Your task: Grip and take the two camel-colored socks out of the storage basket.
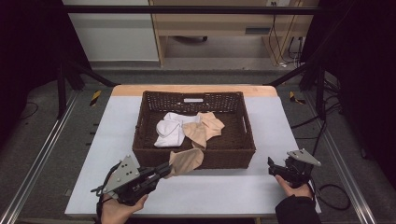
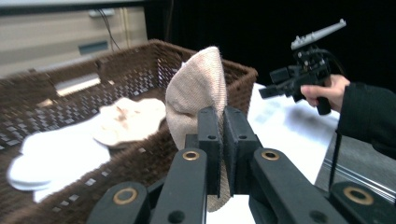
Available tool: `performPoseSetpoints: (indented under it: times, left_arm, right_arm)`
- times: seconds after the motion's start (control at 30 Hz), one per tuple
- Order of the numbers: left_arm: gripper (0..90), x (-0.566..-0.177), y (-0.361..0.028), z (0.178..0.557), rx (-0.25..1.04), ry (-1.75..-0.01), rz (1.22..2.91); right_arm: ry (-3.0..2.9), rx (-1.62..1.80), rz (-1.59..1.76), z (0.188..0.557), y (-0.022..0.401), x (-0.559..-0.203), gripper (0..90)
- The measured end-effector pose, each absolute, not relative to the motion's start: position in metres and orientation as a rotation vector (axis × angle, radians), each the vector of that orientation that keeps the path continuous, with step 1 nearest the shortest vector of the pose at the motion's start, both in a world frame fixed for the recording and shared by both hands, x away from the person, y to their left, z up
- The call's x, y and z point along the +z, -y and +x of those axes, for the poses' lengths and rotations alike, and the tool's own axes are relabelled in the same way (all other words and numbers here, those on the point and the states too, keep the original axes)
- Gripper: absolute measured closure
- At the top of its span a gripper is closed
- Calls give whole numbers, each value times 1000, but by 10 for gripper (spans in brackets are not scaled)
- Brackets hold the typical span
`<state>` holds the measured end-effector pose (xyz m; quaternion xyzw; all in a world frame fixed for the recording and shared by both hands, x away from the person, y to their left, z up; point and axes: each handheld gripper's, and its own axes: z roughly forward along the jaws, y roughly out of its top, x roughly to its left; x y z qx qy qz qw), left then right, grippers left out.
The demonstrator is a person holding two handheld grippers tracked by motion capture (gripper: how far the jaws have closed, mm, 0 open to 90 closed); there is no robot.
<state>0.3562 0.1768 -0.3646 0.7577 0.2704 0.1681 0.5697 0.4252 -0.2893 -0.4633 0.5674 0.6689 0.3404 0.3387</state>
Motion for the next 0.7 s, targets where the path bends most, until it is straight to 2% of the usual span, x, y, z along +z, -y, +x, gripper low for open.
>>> performPoseSetpoints:
  times: [0.57, 0.7]
  left_arm:
    - [856, -430, -155, 372, 269, -718, 2000]
    - [853, -441, -153, 377, 276, -743, 2028]
  right_arm:
    - [-1748, 878, 1482, 426, 289, -464, 57]
    - [-1753, 875, 1478, 426, 289, -465, 57]
